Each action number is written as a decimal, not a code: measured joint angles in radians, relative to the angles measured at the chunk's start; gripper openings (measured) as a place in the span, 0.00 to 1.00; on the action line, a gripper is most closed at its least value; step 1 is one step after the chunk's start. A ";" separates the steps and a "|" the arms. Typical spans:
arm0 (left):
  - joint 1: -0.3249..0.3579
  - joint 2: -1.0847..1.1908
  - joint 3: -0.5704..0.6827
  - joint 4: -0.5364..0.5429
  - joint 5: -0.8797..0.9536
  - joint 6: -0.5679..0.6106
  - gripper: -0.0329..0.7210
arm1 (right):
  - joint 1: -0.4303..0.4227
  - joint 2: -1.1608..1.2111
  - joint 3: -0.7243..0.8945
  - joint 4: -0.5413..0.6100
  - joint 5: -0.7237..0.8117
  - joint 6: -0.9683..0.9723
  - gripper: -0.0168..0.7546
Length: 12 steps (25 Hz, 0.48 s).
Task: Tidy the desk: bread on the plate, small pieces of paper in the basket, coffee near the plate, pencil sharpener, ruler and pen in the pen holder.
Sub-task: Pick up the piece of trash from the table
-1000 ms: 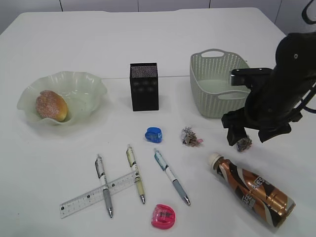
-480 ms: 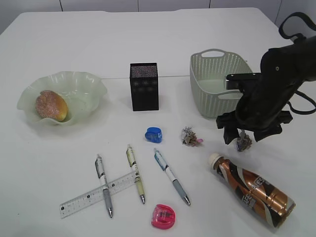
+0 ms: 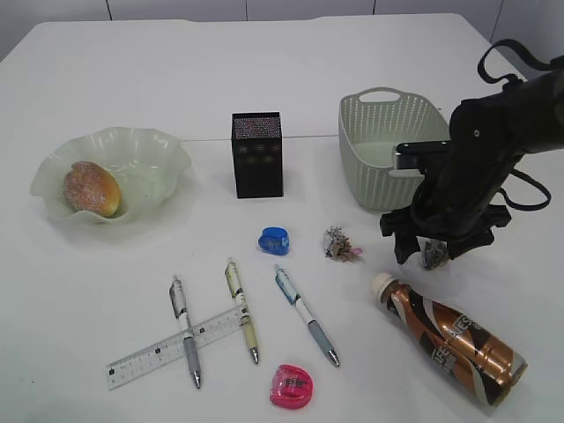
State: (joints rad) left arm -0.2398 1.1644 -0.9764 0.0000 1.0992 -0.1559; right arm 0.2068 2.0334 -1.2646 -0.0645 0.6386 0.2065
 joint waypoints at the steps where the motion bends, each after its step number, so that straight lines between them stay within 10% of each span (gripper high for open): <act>1: 0.000 0.000 0.000 0.000 0.000 0.000 0.67 | 0.000 0.004 0.000 -0.003 0.000 0.001 0.78; 6: 0.000 0.000 0.000 0.012 -0.004 0.000 0.67 | 0.000 0.004 0.000 -0.013 0.000 0.001 0.73; 12: 0.000 0.000 0.000 0.016 -0.020 0.000 0.67 | 0.000 0.004 0.000 -0.013 0.000 0.001 0.43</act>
State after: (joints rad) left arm -0.2398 1.1644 -0.9764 0.0157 1.0791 -0.1559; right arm 0.2068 2.0377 -1.2646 -0.0777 0.6386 0.2079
